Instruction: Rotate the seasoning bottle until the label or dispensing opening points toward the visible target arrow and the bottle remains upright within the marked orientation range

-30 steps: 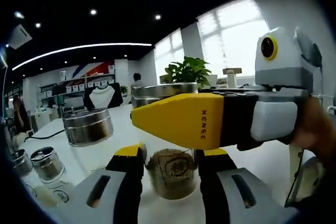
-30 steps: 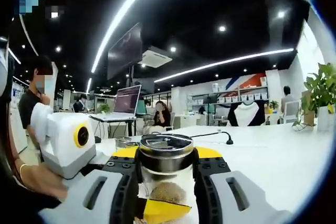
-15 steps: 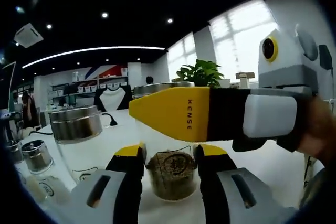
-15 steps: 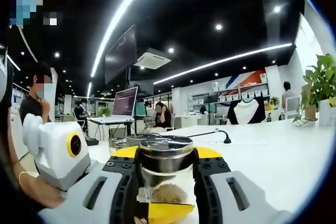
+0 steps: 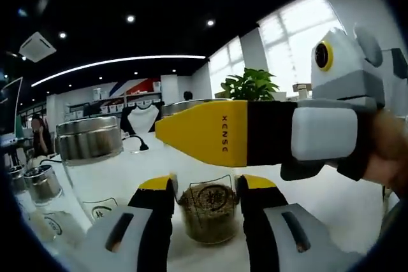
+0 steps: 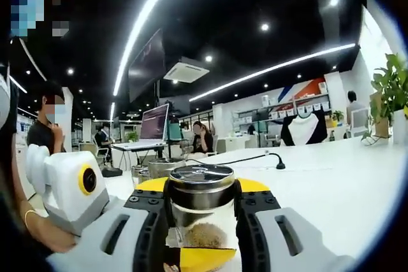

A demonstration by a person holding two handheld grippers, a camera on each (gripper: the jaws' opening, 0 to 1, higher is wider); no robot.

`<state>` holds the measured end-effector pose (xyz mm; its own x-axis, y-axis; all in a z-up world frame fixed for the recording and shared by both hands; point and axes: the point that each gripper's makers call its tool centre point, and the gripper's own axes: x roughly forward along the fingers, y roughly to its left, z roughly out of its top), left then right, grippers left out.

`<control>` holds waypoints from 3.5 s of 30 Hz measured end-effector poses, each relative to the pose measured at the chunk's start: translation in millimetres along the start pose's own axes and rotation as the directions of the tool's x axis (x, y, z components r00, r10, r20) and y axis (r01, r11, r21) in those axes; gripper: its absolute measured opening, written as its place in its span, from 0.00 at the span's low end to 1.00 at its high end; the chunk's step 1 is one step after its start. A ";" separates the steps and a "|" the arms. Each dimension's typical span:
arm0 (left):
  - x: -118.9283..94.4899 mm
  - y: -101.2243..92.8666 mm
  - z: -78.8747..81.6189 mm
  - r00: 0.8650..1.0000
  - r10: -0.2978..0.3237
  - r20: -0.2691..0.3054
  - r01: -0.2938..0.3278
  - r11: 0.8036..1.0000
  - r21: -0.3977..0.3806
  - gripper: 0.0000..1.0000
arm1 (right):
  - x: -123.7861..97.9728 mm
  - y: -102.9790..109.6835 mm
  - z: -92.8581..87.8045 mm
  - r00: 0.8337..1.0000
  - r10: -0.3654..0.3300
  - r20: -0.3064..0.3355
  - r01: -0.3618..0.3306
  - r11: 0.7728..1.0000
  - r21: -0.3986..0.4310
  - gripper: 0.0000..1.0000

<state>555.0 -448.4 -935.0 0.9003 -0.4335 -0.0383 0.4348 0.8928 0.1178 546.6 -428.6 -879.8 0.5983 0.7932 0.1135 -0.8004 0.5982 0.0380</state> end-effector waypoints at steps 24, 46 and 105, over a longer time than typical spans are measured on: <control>-52.0 -3.2 15.4 0.994 -0.107 0.006 0.107 0.994 0.009 0.46 | 1.6 10.0 -15.2 0.997 0.040 -0.066 -0.041 0.999 -0.014 0.38; -109.7 27.3 16.1 0.992 -0.129 0.016 0.129 0.991 0.023 0.51 | -12.5 7.0 -31.6 0.990 -0.039 -0.138 0.032 0.998 -0.048 0.43; -201.9 144.6 -5.0 0.981 0.185 -0.053 -0.186 0.982 -0.021 0.79 | -68.8 75.1 -24.5 0.973 -0.189 -0.132 0.181 0.981 -0.070 0.68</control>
<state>436.2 -231.2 -915.1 0.9648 -0.2541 -0.0680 0.2601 0.9602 0.1017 446.3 -435.5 -909.1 0.7385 0.6737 -0.0275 -0.6741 0.7385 -0.0120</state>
